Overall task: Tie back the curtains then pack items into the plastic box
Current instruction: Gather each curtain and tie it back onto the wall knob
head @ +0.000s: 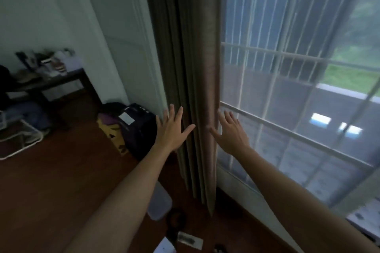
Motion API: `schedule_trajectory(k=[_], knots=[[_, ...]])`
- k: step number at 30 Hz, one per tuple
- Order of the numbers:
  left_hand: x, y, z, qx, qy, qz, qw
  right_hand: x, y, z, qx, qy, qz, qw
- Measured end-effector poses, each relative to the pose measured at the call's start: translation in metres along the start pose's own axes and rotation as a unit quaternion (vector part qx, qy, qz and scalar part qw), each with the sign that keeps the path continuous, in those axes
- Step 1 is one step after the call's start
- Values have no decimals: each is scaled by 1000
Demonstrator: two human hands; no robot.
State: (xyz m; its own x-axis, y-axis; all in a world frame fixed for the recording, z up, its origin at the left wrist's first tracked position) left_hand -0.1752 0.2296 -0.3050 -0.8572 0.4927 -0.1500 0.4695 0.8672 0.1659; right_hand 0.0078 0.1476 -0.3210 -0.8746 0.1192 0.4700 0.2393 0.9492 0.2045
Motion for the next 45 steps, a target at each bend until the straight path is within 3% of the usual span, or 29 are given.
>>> schedule_trajectory(k=[10, 17, 23, 28, 33, 37, 40, 45], knots=[[83, 122, -83, -117, -5, 0, 993, 155, 120, -81, -179, 93, -158, 967], [122, 200, -116, -158, -29, 9, 987, 204, 194, -74, -184, 104, -199, 957], [150, 239, -110, -159, -62, 28, 985, 217, 231, -48, -175, 90, -173, 965], [161, 297, -106, -142, -142, 42, 979, 225, 250, -41, -224, 73, -161, 958], [154, 339, -120, -227, -348, 105, 904, 231, 264, -31, -288, 41, -124, 949], [172, 357, -109, -208, -454, 143, 854, 249, 278, -23, -353, 21, -67, 933], [186, 361, -105, -223, -455, 176, 844, 259, 294, -27, -373, -34, -39, 926], [210, 375, -76, -156, -420, 255, 857, 264, 321, -13, -432, -77, 51, 897]])
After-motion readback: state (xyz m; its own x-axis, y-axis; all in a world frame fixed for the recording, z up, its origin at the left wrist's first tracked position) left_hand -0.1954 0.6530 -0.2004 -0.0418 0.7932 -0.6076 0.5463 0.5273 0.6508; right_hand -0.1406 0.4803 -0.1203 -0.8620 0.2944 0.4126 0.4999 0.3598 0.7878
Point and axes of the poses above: each hand's wrist, its own y-axis towards the middle knuckle, its own z-axis out of the palm, x = y × z, the point moved 6 cm from there along y, towards the middle knuckle, and after that the axes turned 3 degrees about y, right-handed, at the moved point
